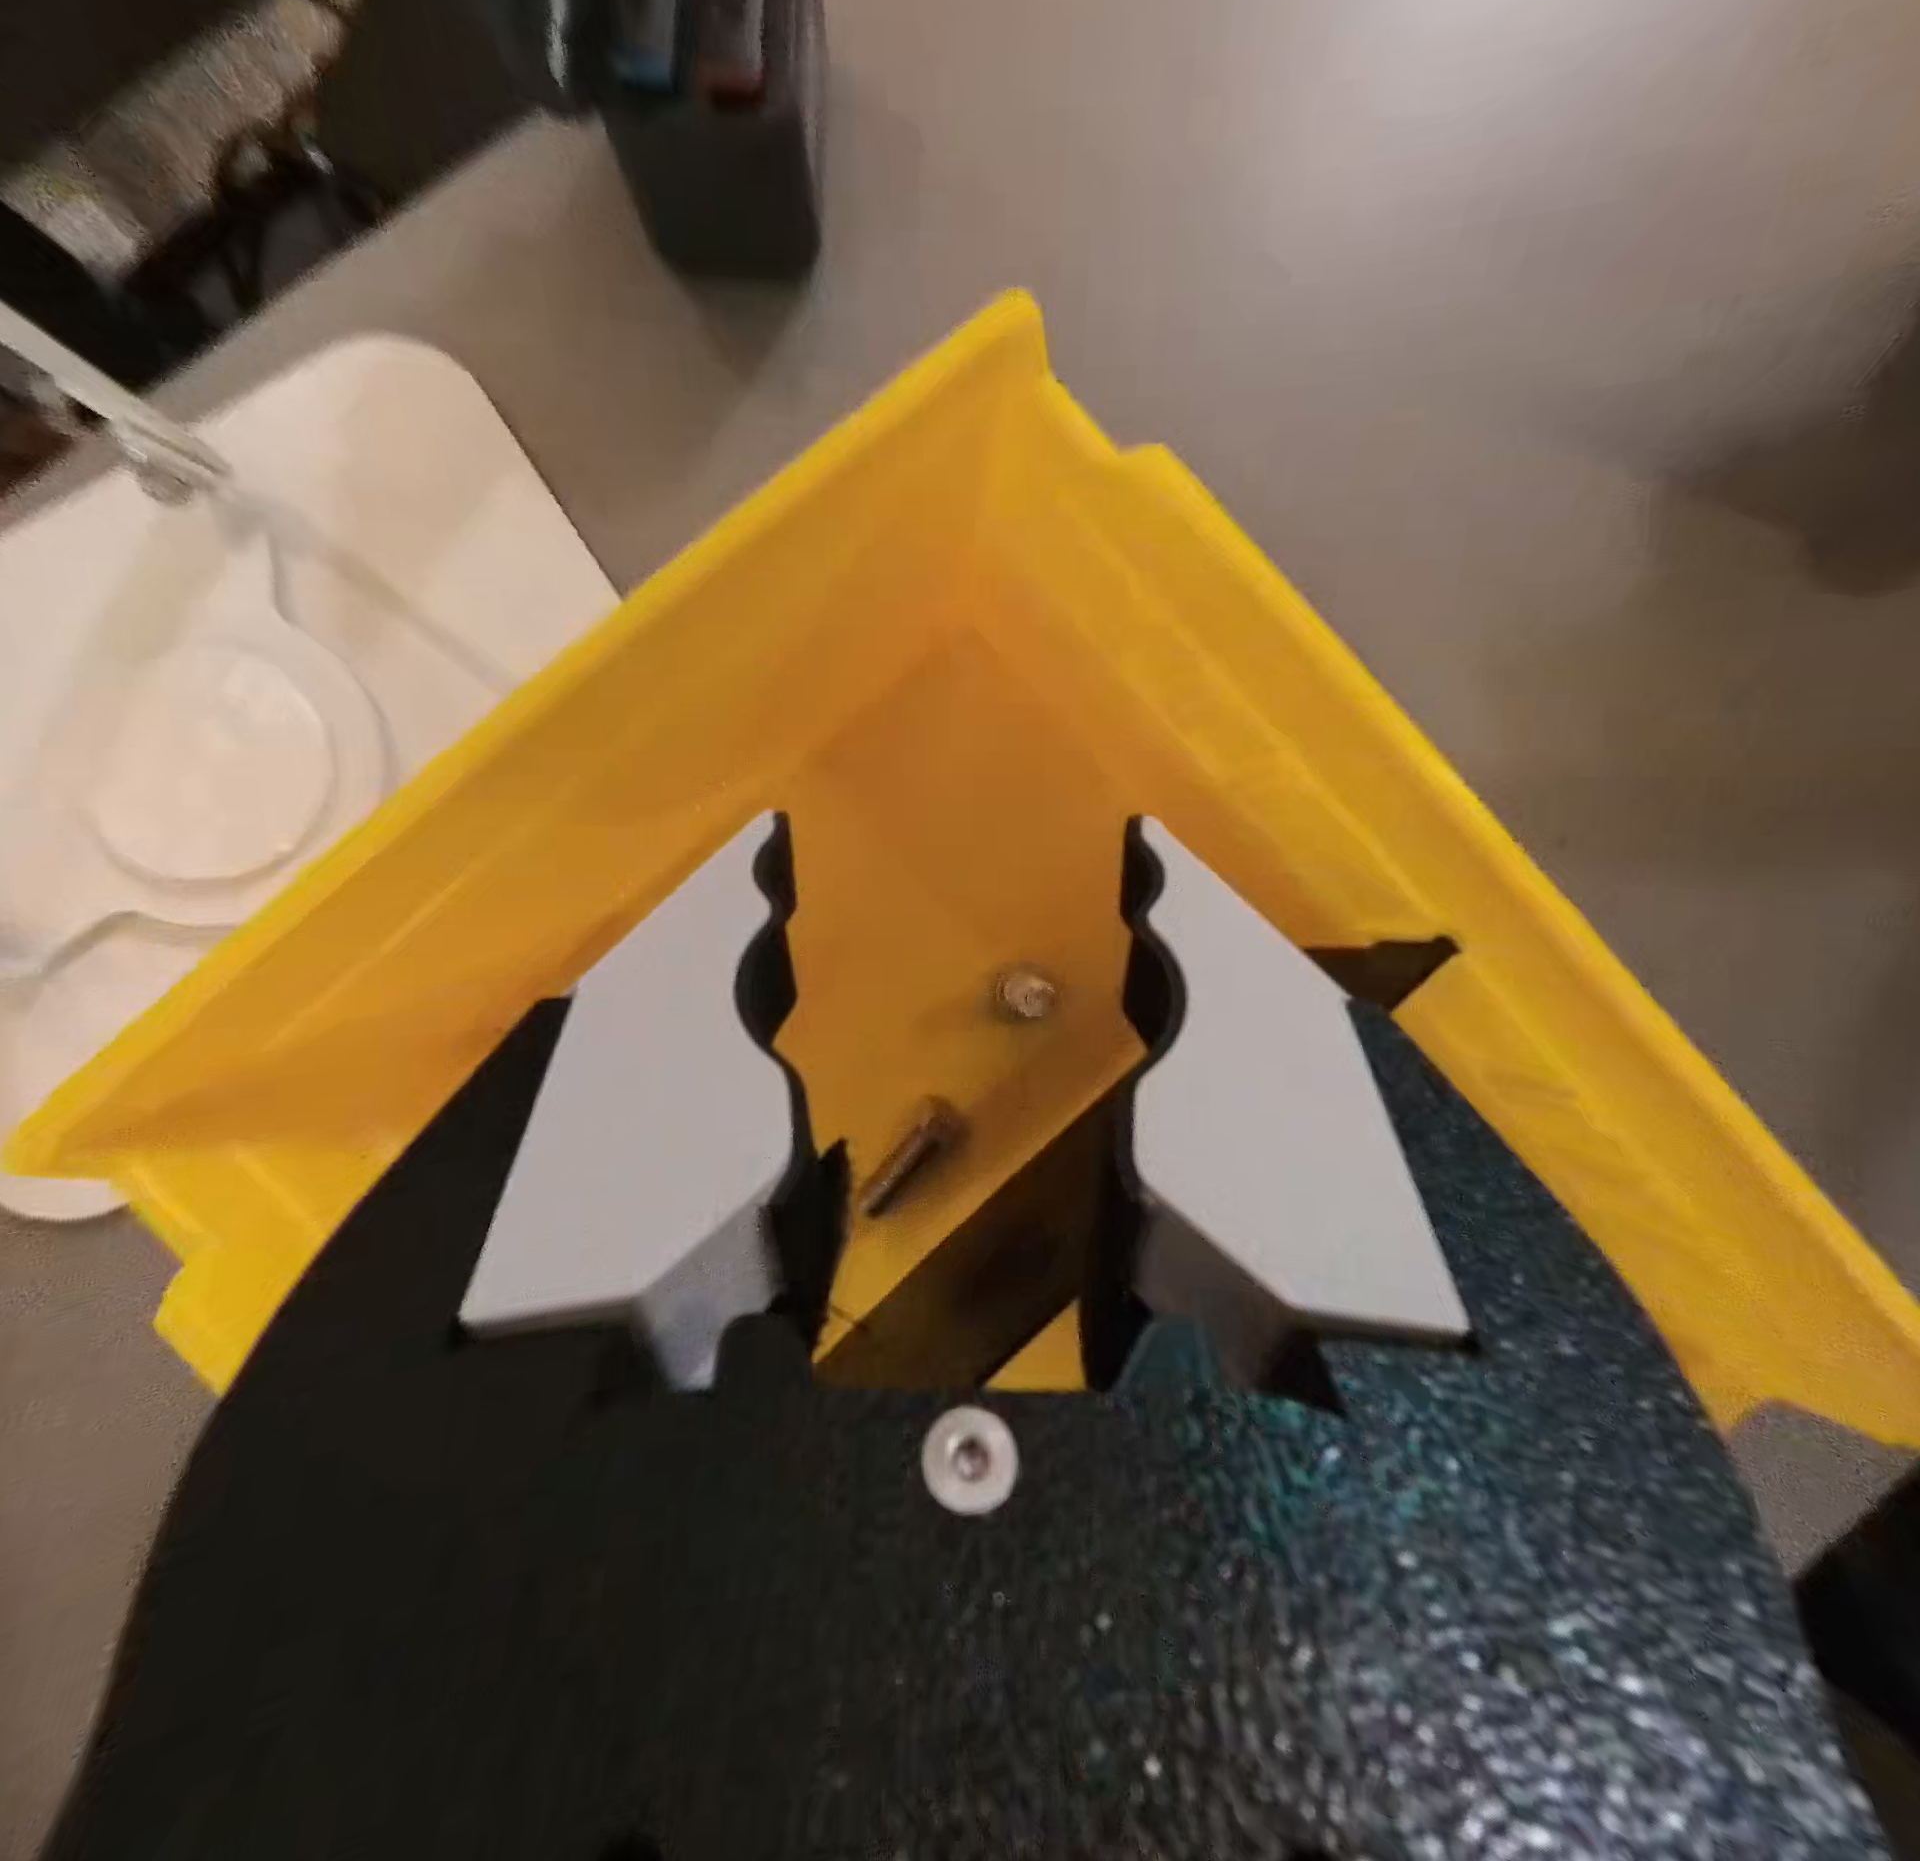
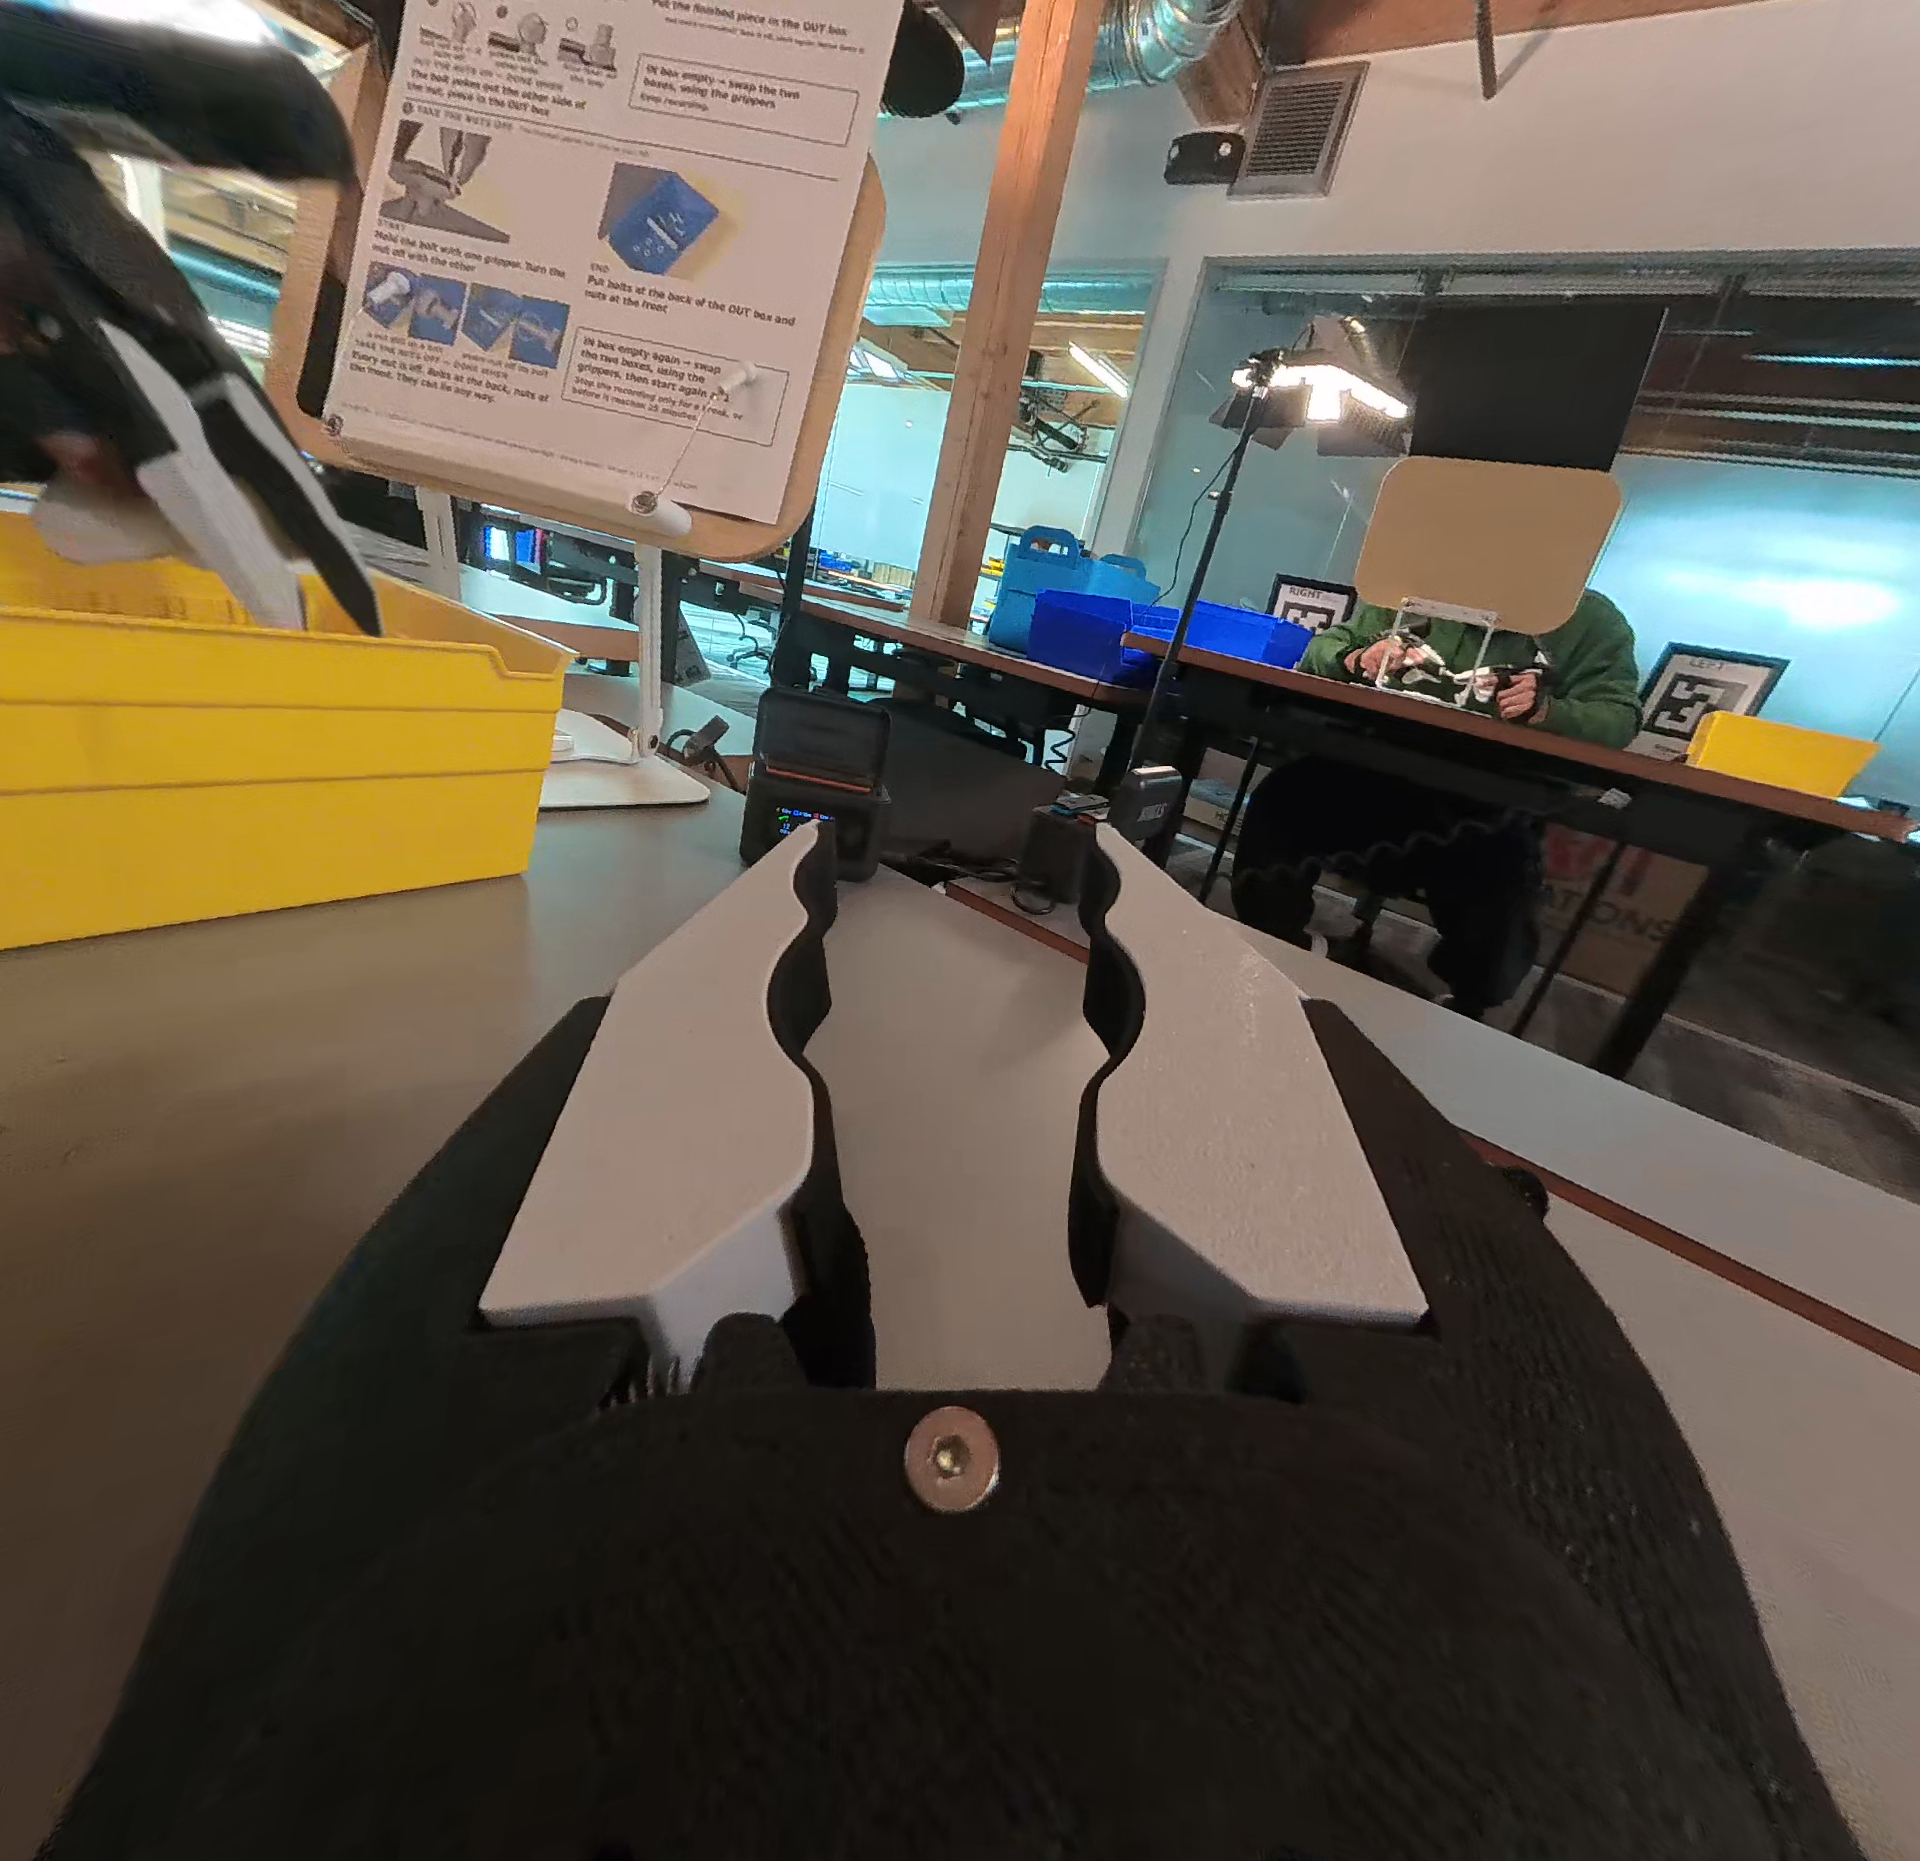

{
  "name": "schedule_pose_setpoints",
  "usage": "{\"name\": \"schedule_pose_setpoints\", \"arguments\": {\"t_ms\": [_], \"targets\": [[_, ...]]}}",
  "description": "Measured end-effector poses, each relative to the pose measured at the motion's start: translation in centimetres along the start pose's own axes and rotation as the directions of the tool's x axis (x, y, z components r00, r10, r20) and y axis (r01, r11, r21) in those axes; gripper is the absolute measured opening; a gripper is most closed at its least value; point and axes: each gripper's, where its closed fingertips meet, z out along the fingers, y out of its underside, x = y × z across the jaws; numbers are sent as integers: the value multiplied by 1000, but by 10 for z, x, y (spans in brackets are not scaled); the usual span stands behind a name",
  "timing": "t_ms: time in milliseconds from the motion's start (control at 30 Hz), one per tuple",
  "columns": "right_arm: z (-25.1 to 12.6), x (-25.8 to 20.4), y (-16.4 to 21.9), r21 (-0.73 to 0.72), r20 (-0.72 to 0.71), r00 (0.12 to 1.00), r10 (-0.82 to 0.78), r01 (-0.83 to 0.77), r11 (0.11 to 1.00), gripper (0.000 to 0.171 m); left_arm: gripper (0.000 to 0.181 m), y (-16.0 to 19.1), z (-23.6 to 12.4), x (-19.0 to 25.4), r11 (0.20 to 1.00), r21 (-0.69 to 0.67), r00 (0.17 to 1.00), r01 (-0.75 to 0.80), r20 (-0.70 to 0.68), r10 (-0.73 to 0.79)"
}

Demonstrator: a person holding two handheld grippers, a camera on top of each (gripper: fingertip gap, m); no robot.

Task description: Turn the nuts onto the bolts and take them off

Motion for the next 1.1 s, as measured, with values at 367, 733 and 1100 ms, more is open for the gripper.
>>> {"name": "schedule_pose_setpoints", "arguments": {"t_ms": [367,733,1100], "targets": [[-1,-1,0,2,12,1000,5,-5,1000,43,27,62,22,13,868,-485,987,108,-50,-150],[-1,-4,-1,2,27,1000,5,-5,1000,43,28,63,22,19,841,-519,978,151,-48,-205],[-1,-8,-3,13,49,999,-3,2,1000,43,8,65,21,15,841,-530,984,110,-59,-166]]}}
